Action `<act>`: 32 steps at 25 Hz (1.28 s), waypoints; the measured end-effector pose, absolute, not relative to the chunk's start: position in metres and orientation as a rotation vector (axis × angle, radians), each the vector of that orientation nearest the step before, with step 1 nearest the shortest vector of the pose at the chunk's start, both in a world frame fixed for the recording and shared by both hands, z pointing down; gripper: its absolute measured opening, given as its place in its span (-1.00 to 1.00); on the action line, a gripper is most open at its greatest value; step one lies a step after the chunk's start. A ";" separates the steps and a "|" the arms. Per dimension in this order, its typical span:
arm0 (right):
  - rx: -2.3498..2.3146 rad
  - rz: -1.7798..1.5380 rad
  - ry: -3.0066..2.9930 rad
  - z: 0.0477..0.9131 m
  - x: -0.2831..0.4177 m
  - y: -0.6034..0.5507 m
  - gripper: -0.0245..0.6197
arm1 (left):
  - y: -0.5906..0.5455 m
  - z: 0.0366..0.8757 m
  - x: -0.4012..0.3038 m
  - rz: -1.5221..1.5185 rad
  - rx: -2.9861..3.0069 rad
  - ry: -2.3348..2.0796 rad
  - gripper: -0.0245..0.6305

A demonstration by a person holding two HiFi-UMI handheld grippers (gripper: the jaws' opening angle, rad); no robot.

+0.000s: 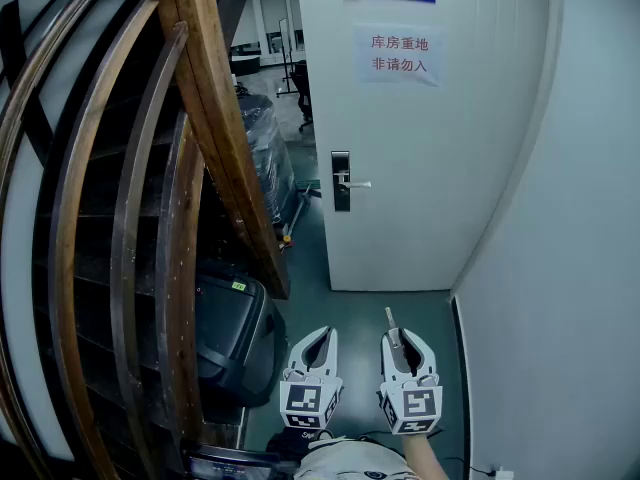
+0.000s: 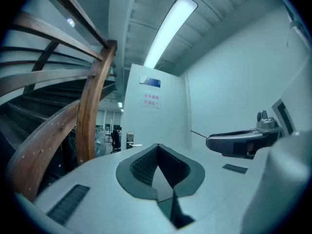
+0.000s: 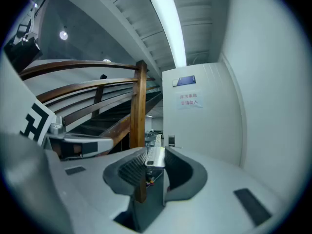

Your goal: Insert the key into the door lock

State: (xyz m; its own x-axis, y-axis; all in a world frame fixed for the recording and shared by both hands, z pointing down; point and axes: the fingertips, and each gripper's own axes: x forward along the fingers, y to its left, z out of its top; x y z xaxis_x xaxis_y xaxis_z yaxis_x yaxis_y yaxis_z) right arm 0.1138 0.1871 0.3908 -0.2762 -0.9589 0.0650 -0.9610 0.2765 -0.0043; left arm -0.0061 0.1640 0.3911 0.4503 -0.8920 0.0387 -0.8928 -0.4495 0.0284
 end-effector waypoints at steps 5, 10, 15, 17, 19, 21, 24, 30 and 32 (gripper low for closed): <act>1.859 0.054 -2.465 0.391 0.111 0.182 -0.56 | 0.159 0.392 -0.008 0.028 2.640 -1.620 -0.91; 1.859 0.068 -2.453 0.396 0.108 0.179 -0.56 | 0.158 0.397 -0.013 0.035 2.630 -1.615 -0.91; 1.875 0.099 -2.452 0.403 0.104 0.177 -0.56 | 0.158 0.404 -0.023 0.037 2.609 -1.615 -0.91; 1.878 0.102 -2.446 0.405 0.101 0.176 -0.56 | 0.158 0.407 -0.028 0.038 2.602 -1.614 -0.91; 1.879 0.110 -2.439 0.408 0.097 0.175 -0.56 | 0.158 0.410 -0.032 0.042 2.595 -1.609 -0.91; 1.873 0.129 -2.427 0.414 0.093 0.174 -0.55 | 0.159 0.415 -0.035 0.047 2.588 -1.596 -0.91; 1.867 0.150 -2.408 0.421 0.082 0.173 -0.56 | 0.161 0.422 -0.043 0.058 2.583 -1.573 -0.91; 1.851 0.183 -2.386 0.433 0.059 0.171 -0.56 | 0.156 0.438 -0.063 0.090 2.569 -1.541 -0.91; 1.840 0.194 -2.375 0.438 0.053 0.172 -0.55 | 0.153 0.444 -0.066 0.096 2.562 -1.531 -0.91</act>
State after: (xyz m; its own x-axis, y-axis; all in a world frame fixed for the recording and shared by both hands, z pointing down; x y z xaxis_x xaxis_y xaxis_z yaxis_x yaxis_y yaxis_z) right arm 0.0534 0.1722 0.4383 -0.2477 -0.9517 0.1811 -0.9685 0.2480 -0.0217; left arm -0.0661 0.1532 0.4435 0.4753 -0.8696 0.1342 -0.8795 -0.4652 0.1002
